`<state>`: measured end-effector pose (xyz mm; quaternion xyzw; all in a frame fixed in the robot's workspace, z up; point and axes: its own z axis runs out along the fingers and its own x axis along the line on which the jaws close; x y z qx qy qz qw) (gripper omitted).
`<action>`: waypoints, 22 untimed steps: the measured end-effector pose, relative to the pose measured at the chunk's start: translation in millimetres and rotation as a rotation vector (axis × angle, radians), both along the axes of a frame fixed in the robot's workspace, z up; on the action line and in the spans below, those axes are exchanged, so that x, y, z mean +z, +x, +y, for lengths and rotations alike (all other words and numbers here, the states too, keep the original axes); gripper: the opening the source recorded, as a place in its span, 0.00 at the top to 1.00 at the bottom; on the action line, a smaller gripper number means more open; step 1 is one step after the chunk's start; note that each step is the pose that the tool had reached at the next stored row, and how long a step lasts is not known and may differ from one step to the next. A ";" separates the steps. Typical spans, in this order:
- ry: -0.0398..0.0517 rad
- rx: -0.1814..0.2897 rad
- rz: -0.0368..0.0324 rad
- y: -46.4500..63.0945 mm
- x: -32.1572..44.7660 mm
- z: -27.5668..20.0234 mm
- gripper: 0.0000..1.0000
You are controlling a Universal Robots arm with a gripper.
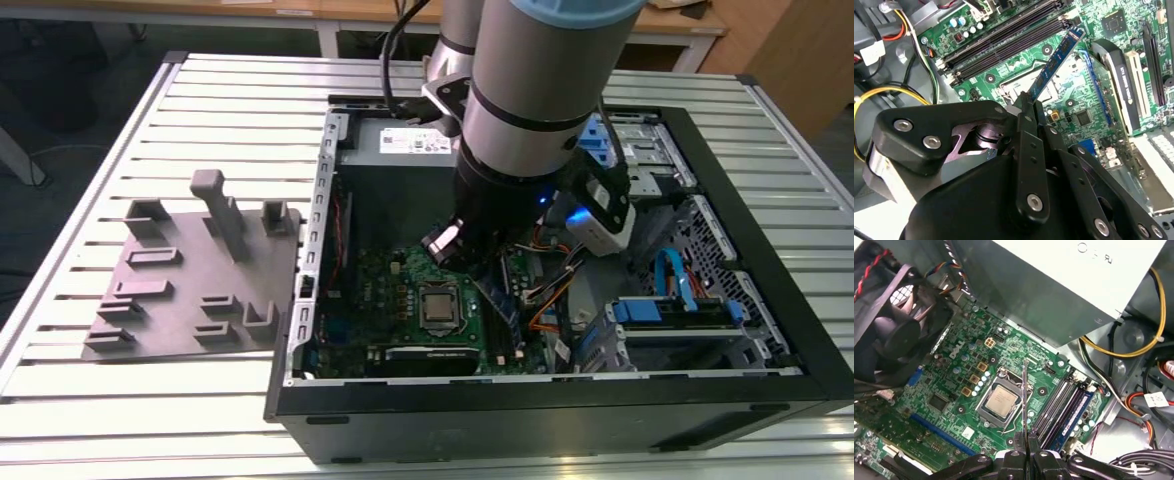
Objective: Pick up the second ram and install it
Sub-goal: 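Insert the second ram into the second slot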
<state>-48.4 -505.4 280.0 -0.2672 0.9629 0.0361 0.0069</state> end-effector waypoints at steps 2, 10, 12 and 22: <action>0.0001 -0.017 0.0000 0.0 0.0 0.0 0.86; 0.0000 -0.085 0.0001 0.0 -0.1 0.0 0.86; 0.0000 -0.101 0.0000 0.0 -0.1 0.0 0.86; 0.0001 -0.177 0.0000 0.0 -0.2 0.0 0.86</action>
